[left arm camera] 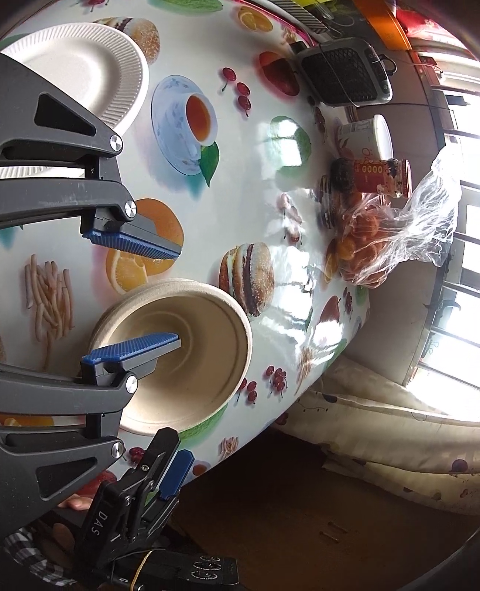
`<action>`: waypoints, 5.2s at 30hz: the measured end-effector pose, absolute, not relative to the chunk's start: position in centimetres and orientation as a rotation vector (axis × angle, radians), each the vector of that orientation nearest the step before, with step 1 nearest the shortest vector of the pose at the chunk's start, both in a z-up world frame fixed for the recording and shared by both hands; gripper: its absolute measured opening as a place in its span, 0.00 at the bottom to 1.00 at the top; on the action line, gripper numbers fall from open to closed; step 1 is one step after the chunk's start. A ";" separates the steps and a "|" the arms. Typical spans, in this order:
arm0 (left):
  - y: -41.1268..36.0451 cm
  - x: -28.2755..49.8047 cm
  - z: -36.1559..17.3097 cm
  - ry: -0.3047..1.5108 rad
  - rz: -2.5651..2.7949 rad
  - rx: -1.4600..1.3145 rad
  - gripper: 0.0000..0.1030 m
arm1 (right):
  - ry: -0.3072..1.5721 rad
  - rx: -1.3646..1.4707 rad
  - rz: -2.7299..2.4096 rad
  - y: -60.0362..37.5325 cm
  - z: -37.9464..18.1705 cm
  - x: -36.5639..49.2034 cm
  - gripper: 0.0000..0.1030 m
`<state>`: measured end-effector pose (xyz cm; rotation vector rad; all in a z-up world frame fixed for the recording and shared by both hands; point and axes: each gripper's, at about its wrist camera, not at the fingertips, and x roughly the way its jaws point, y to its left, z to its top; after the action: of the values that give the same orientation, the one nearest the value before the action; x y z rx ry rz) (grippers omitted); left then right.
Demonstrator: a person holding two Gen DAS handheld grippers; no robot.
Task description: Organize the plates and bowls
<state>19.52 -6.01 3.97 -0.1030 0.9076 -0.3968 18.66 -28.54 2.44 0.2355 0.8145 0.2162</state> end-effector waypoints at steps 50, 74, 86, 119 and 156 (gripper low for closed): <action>-6.1 20.4 2.9 0.985 -0.375 -0.139 0.16 | 0.858 0.288 0.285 -27.0 1.7 20.1 0.27; -2.1 18.0 5.3 0.937 -0.292 -0.178 0.16 | 0.809 0.258 0.377 -22.8 4.5 19.4 0.27; 2.0 16.2 6.3 0.909 -0.212 -0.203 0.16 | 0.807 0.237 0.460 -18.7 5.0 19.3 0.27; 12.9 10.5 5.7 0.888 0.000 -0.308 0.16 | 0.886 0.139 0.671 -6.9 3.8 17.2 0.27; 15.7 9.7 3.4 0.935 -0.010 -0.398 0.17 | 0.942 0.125 0.653 -4.5 2.5 17.3 0.28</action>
<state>9.66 15.74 3.35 -0.3983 0.9346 -0.0105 17.27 -4.48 2.53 0.1251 0.9419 0.6529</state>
